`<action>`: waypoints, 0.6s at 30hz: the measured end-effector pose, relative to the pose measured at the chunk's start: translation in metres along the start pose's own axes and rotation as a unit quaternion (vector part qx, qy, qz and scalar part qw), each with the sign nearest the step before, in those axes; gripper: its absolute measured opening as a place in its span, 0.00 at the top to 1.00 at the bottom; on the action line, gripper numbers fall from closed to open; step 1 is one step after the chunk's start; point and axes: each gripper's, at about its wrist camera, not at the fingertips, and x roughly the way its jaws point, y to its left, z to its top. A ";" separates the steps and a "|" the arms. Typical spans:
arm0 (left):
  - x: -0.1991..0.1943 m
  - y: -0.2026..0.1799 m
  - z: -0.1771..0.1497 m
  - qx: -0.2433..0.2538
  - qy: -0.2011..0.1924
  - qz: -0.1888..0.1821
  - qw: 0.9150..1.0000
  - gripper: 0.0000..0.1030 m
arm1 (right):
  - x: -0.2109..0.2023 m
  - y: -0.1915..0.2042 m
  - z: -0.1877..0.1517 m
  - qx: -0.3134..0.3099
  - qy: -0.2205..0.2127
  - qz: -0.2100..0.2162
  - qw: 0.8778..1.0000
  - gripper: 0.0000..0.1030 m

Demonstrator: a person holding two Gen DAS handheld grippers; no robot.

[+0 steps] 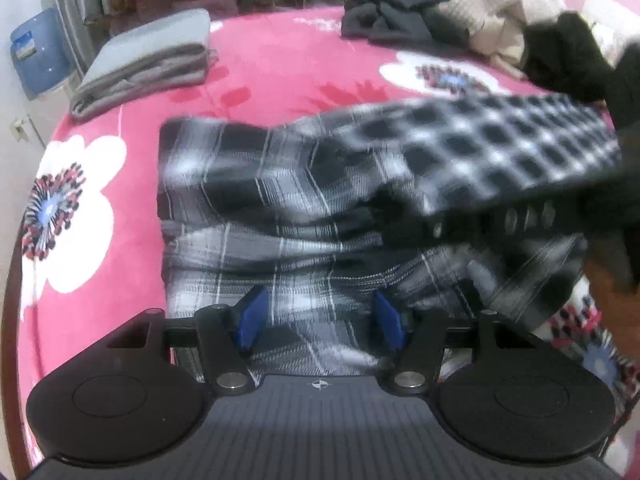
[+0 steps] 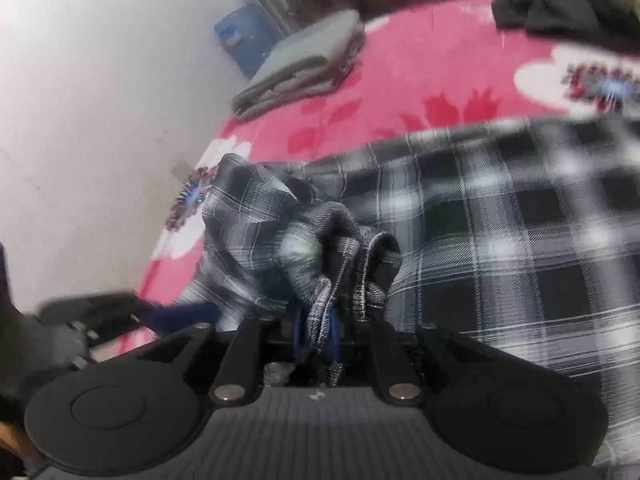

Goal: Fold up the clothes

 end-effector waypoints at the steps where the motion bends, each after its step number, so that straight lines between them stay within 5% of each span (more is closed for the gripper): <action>1: -0.002 0.000 0.000 -0.003 -0.005 -0.007 1.000 0.43 | -0.004 0.001 -0.001 0.003 -0.009 -0.010 1.000 0.83; 7: 0.009 -0.014 -0.004 0.028 0.023 0.018 0.999 0.43 | -0.017 -0.008 -0.009 0.037 -0.033 -0.038 0.998 0.63; 18: 0.009 -0.014 -0.009 0.035 0.022 0.024 0.999 0.43 | 0.001 -0.018 -0.002 0.066 -0.003 -0.013 0.998 0.60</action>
